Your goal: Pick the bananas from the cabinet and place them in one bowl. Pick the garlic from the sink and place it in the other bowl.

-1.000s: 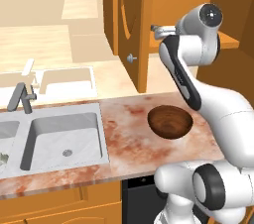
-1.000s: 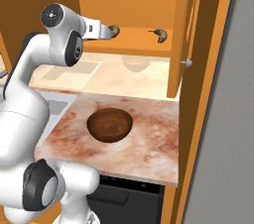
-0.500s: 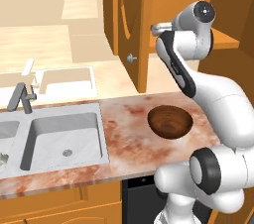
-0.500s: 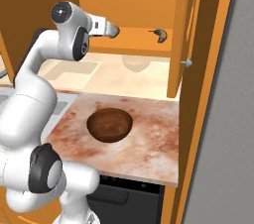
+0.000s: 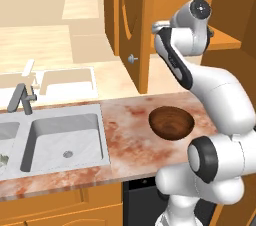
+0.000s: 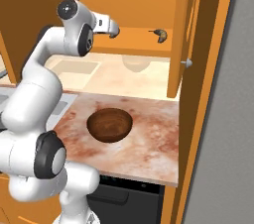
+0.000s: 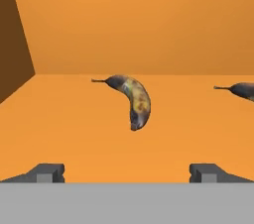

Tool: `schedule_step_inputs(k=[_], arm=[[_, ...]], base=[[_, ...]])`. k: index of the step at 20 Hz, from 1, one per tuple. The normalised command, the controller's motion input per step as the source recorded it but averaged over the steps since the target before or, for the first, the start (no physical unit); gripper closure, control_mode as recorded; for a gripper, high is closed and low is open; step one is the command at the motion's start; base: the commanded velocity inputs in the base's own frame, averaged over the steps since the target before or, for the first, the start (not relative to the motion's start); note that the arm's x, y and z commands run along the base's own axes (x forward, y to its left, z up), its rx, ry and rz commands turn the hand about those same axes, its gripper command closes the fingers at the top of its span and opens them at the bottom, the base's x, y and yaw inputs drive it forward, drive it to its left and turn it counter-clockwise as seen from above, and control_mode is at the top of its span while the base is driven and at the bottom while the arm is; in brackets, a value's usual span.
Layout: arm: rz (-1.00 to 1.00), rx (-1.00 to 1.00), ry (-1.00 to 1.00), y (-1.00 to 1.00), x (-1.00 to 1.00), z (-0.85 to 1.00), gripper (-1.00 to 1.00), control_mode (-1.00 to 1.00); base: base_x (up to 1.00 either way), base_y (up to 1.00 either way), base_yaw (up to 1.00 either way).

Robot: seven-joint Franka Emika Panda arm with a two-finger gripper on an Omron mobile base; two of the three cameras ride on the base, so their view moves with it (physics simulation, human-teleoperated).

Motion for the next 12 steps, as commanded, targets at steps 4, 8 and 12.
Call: schedule_step_inputs(k=[4, 8, 12], arm=[[0.0, 0.0, 0.05, -0.06, 0.26, 0.0, -1.0, -1.0], [0.0, 0.0, 0.03, -0.1, 0.27, 0.0, -1.0, -1.0], [0.0, 0.0, 0.0, -0.09, 0.22, -0.03, -1.0, -1.0]], base=[[0.0, 0.0, 0.0], [0.0, 0.0, 0.0], [0.0, 0.0, 0.0]])
